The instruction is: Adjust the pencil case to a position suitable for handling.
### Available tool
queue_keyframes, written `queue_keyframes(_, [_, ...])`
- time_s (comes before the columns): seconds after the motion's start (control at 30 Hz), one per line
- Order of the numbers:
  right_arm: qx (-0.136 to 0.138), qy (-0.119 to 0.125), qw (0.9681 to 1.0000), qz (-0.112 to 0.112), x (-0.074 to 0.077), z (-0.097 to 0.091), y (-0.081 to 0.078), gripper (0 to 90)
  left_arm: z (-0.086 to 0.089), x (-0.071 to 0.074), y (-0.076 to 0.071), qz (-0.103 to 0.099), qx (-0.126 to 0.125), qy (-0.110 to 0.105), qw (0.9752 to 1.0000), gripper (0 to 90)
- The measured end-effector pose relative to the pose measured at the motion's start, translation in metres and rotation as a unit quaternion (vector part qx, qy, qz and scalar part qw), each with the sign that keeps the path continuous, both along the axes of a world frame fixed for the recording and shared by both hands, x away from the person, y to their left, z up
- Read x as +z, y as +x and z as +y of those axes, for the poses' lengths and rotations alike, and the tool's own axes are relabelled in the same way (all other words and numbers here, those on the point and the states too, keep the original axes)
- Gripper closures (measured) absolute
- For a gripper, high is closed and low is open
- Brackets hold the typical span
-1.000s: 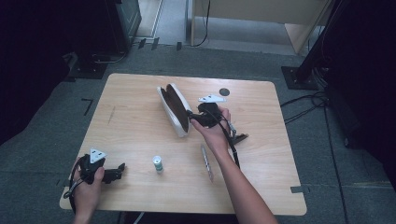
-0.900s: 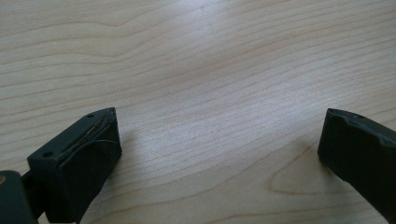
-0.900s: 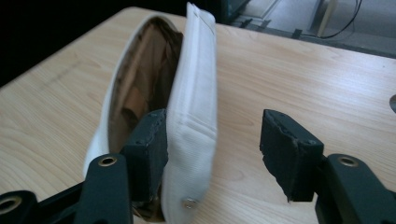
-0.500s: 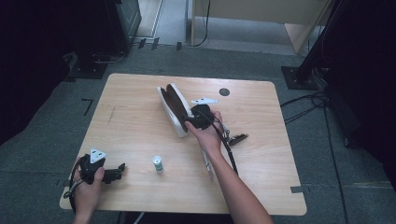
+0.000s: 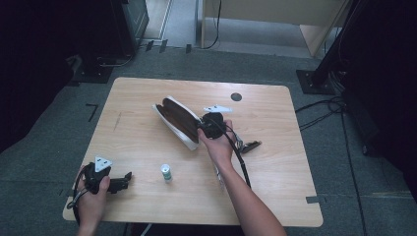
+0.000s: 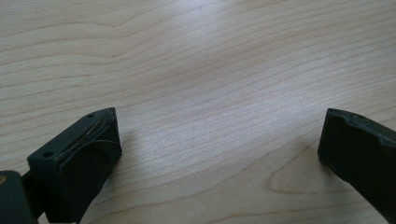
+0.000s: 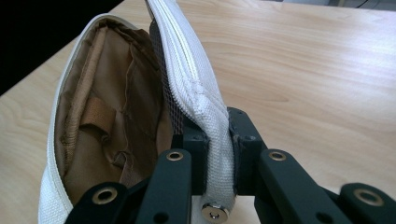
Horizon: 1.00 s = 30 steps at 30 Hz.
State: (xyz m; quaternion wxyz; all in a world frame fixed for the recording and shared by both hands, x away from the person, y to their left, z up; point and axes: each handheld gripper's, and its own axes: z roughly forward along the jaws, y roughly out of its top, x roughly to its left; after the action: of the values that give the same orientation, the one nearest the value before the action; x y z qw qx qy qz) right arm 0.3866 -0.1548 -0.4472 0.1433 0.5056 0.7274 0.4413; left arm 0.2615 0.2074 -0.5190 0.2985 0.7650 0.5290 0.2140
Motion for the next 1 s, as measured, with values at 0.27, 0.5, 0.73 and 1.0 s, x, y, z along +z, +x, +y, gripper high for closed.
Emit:
queue_keyframes(0.27, [0.009, 0.012, 0.9999, -0.001, -0.007, 0.010, -0.026, 79.7, 0.000, 0.000, 0.000, 0.000, 0.000, 0.000, 1.0000, 0.0])
queue_keyframes(0.5, [0.017, 0.013, 0.9998, -0.004, -0.016, 0.010, -0.037, 71.3, 0.000, 0.000, 0.000, 0.000, -0.001, 0.000, 1.0000, 0.0])
queue_keyframes(0.73, [0.026, 0.007, 0.9991, -0.033, -0.005, 0.005, -0.046, 53.3, 0.000, 0.000, 0.000, 0.001, -0.002, 0.001, 1.0000, 0.0])
queue_keyframes(1.0, [0.032, 0.016, 0.9974, -0.062, 0.016, -0.008, -0.061, 47.6, 0.000, 0.000, 0.000, 0.001, -0.003, 0.002, 1.0000, 0.0])
